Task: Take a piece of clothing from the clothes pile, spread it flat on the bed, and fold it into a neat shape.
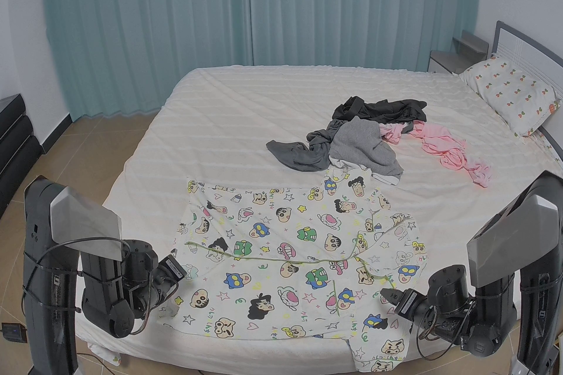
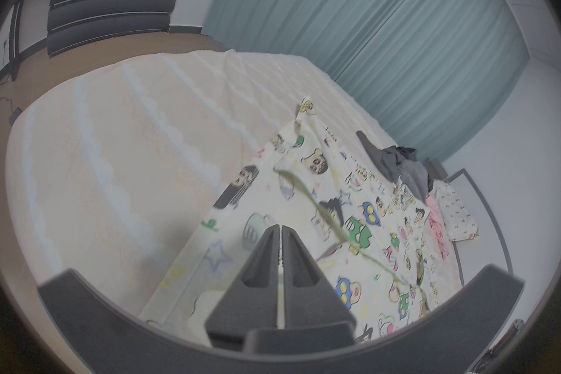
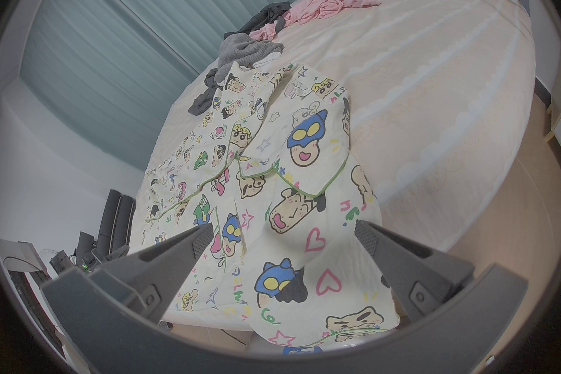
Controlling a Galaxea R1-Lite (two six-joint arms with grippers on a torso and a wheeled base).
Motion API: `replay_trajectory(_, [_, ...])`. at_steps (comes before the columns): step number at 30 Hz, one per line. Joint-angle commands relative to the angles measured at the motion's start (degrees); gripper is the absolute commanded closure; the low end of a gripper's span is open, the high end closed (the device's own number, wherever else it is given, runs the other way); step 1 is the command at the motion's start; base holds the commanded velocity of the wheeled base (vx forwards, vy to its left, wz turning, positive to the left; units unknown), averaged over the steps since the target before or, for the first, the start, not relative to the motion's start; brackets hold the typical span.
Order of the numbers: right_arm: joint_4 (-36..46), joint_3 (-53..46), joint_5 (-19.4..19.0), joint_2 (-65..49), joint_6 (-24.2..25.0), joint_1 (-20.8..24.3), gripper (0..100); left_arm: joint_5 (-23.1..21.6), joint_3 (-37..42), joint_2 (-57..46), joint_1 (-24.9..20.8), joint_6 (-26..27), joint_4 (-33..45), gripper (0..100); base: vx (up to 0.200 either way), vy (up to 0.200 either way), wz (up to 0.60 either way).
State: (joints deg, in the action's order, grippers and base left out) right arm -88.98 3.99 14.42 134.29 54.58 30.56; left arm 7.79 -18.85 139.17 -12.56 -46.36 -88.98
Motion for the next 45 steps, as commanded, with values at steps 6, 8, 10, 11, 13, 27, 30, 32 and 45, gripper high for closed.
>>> replay_trajectory(6, [-0.8, 0.0, 0.0, 0.0, 0.0, 0.0, 0, -3.0, 5.6, -1.3, 0.2, 0.3, -1.0, 100, 0.000, 0.000, 0.00])
replay_trajectory(8, [-0.8, 0.0, 0.0, 0.0, 0.0, 0.0, 0, -5.3, 7.2, -1.3, 0.4, 0.3, -1.0, 100, 0.000, 0.000, 0.00])
replay_trajectory(10, [-0.8, 0.0, 0.0, 0.0, 0.0, 0.0, 0, -5.9, 7.6, -1.4, 0.5, 0.3, -1.0, 0, 0.000, 0.000, 0.00])
replay_trajectory(11, [-0.8, -0.1, 0.0, 0.0, 0.0, 0.0, 0, -6.0, 7.7, -1.5, 0.7, 0.1, -1.0, 0, 0.000, 0.000, 0.00])
replay_trajectory(13, [-0.8, -0.1, 0.0, 0.0, 0.0, 0.0, 0, -6.2, 7.7, -1.3, 1.0, -0.1, -1.0, 0, 0.000, 0.000, 0.00])
replay_trajectory(27, [-0.8, 0.1, 0.1, 0.0, -0.1, 0.2, 0, -5.6, 7.0, 0.5, -3.2, 0.4, -1.0, 0, 0.000, 0.000, 0.00])
replay_trajectory(30, [-0.8, 0.1, 0.1, 0.0, -0.1, 0.3, 0, -5.6, 6.2, 0.8, -3.9, 0.4, -1.0, 0, 0.000, 0.000, 0.00])
replay_trajectory(32, [-0.8, 0.1, 0.1, 0.0, -0.1, 0.3, 0, -5.2, 4.4, 1.6, -3.5, 0.3, -1.0, 0, 0.000, 0.000, 0.00])
replay_trajectory(45, [-0.8, 0.1, 0.1, 0.0, -0.1, 0.3, 0, -1.2, 3.3, 1.9, -0.3, 0.1, -1.0, 100, 0.000, 0.000, 0.00])
